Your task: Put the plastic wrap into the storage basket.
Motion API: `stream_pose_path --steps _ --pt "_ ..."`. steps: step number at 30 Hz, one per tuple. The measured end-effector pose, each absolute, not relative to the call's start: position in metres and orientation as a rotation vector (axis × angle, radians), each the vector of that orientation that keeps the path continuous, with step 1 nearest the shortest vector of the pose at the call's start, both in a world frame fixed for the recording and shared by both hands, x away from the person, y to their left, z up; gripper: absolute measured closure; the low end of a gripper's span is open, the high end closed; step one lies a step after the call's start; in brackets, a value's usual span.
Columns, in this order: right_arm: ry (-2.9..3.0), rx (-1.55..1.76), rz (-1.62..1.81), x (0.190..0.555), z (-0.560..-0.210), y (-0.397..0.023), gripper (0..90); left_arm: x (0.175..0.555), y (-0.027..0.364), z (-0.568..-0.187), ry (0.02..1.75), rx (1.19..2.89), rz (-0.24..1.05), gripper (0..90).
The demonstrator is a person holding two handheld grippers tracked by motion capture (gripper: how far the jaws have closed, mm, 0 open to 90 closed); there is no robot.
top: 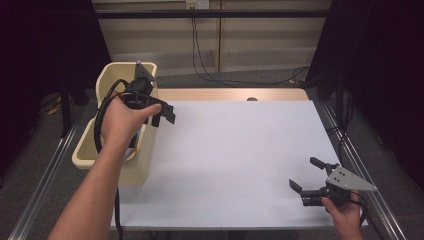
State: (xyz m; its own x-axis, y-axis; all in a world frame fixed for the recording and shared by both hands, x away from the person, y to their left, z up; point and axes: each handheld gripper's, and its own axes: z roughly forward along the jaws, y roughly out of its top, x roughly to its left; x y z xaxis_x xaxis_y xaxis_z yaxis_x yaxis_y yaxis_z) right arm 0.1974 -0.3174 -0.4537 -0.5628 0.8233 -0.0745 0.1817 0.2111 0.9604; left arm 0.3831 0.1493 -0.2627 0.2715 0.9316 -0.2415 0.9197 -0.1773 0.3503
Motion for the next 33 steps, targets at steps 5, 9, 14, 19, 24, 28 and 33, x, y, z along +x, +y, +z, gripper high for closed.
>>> stream_pose_path --steps 5,9,14,19,24,28,33 --pt "1.891 0.928 1.375 0.197 -0.454 -0.317 0.3 0.382 0.138 -0.266 1.626 2.166 0.037 14.3" --pt "1.888 0.922 1.375 0.197 -0.453 -0.317 0.3 0.382 0.128 -0.271 1.596 2.182 0.038 12.1" --pt "1.894 0.920 1.374 0.197 -0.453 -0.316 0.3 0.382 0.122 -0.273 1.576 2.197 0.044 10.9" --pt "1.891 0.916 1.379 0.197 -0.453 -0.315 0.3 0.382 0.115 -0.280 1.566 2.204 0.041 10.2" --pt "1.891 0.912 1.376 0.197 -0.453 -0.315 0.3 0.381 0.106 -0.294 1.555 2.223 0.014 10.0" --pt "1.895 0.902 1.375 0.196 -0.453 -0.315 0.3 0.381 0.099 -0.307 1.547 2.239 -0.011 9.9" --pt "1.896 0.904 1.376 0.196 -0.453 -0.315 0.3 0.379 0.091 -0.324 1.549 2.251 -0.034 9.9"
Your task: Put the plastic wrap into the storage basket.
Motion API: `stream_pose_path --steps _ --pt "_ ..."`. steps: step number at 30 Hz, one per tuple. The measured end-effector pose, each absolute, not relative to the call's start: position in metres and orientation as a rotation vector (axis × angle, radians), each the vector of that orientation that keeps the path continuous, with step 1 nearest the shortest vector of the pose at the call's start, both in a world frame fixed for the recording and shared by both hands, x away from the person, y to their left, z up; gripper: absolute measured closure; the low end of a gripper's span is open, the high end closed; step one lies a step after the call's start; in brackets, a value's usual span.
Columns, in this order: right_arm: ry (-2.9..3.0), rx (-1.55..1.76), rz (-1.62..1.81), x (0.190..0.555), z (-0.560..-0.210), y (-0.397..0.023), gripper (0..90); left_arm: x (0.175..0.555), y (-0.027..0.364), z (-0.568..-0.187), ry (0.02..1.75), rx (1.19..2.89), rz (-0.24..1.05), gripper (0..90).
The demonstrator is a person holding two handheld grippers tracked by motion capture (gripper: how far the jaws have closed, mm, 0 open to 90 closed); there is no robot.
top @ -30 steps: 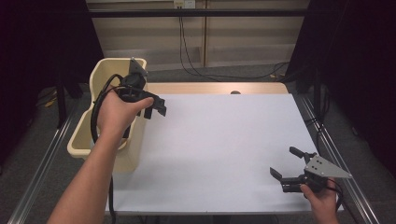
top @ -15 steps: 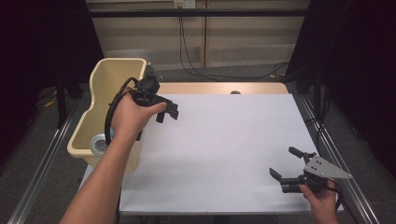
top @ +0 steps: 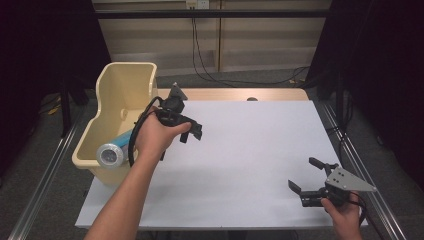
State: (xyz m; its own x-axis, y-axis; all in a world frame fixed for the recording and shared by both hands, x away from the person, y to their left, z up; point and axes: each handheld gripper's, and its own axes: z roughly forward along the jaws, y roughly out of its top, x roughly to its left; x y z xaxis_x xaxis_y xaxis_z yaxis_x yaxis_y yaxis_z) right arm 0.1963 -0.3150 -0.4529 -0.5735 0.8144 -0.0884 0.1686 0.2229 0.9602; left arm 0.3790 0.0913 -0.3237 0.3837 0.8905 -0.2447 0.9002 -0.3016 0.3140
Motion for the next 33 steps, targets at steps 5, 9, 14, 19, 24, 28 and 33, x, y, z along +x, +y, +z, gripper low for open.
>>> stream_pose_path --steps 5,9,14,19,24,28,33 --pt "1.893 0.905 1.383 0.196 -0.453 -0.315 0.3 0.376 0.088 -0.339 1.549 2.258 -0.035 9.9" --pt "1.885 0.916 1.387 0.195 -0.453 -0.316 0.3 0.372 0.086 -0.353 1.546 2.265 -0.047 10.1" --pt "1.889 0.909 1.383 0.196 -0.453 -0.315 0.3 0.369 0.088 -0.367 1.549 2.267 -0.074 10.1" --pt "1.889 0.916 1.383 0.196 -0.453 -0.315 0.3 0.366 0.088 -0.377 1.550 2.256 -0.056 10.1" --pt "1.890 0.911 1.382 0.196 -0.453 -0.315 0.3 0.363 0.086 -0.388 1.549 2.259 -0.047 10.2" --pt "1.889 0.909 1.381 0.195 -0.453 -0.315 0.3 0.359 0.085 -0.396 1.539 2.258 0.000 10.2" --pt "1.894 0.910 1.379 0.195 -0.454 -0.316 0.3 0.353 0.087 -0.407 1.524 2.226 0.017 10.1"
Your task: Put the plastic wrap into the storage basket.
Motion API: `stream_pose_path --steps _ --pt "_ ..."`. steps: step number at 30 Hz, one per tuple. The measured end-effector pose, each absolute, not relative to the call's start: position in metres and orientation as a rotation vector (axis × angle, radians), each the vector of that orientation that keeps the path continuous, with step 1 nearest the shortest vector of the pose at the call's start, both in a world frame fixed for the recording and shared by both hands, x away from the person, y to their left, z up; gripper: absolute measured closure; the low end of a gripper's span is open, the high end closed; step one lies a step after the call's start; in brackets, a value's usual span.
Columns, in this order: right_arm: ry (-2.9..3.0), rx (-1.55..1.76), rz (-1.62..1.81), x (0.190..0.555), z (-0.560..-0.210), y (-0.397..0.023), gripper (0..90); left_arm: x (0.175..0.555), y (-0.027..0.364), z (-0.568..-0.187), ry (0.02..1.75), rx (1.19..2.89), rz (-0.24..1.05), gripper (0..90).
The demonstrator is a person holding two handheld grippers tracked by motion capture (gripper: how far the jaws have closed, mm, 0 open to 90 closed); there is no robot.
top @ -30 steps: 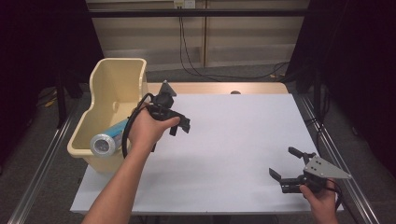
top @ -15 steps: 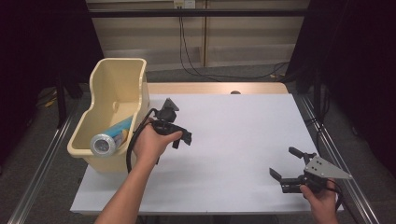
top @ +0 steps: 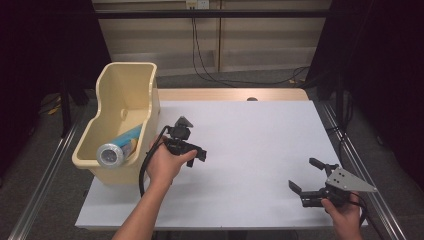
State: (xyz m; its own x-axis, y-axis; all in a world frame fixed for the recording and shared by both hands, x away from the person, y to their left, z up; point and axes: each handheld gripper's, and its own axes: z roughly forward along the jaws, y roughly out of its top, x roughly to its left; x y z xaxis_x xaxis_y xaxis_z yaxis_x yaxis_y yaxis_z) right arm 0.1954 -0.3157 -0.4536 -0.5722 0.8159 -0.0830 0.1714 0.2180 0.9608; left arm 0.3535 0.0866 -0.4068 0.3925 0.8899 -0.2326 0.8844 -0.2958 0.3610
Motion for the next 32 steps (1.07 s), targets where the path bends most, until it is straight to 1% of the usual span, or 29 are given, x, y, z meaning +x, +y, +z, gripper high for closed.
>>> stream_pose_path --steps 2,5,12,14,15,16,17,18,19,20,21,22,26,32 --pt "1.890 0.914 1.381 0.195 -0.454 -0.316 0.3 0.350 0.089 -0.416 1.516 2.215 0.063 10.2" --pt "1.893 0.912 1.379 0.195 -0.454 -0.316 0.3 0.346 0.093 -0.422 1.506 2.187 0.088 11.1" --pt "1.901 0.904 1.373 0.196 -0.454 -0.313 0.3 0.336 0.103 -0.438 1.483 2.139 0.100 10.2" --pt "1.901 0.899 1.370 0.195 -0.454 -0.314 0.3 0.331 0.107 -0.444 1.457 2.104 0.150 9.1" --pt "1.900 0.900 1.370 0.195 -0.454 -0.314 0.3 0.325 0.109 -0.448 1.386 2.079 0.219 8.1" --pt "1.900 0.900 1.370 0.195 -0.454 -0.314 0.3 0.325 0.109 -0.448 1.386 2.079 0.219 7.5" --pt "1.897 0.902 1.370 0.195 -0.454 -0.314 0.3 0.321 0.108 -0.449 1.331 2.065 0.300 7.5" --pt "1.897 0.905 1.374 0.196 -0.454 -0.313 0.3 0.319 0.108 -0.450 1.306 2.057 0.346 7.0" --pt "1.898 0.905 1.372 0.196 -0.454 -0.313 0.3 0.315 0.108 -0.451 1.275 2.050 0.419 5.9" --pt "1.901 0.902 1.369 0.196 -0.454 -0.313 0.3 0.312 0.108 -0.451 1.238 2.030 0.476 5.8" --pt "1.902 0.897 1.370 0.196 -0.454 -0.312 0.3 0.309 0.109 -0.452 1.204 2.011 0.519 3.8" --pt "1.902 0.894 1.371 0.195 -0.454 -0.312 0.3 0.303 0.110 -0.455 1.144 1.974 0.601 4.2" --pt "1.899 0.897 1.376 0.196 -0.454 -0.312 0.3 0.298 0.111 -0.457 1.099 1.925 0.650 4.4" --pt "1.890 0.900 1.391 0.196 -0.453 -0.311 0.2 0.294 0.115 -0.457 1.092 1.844 0.684 3.9"
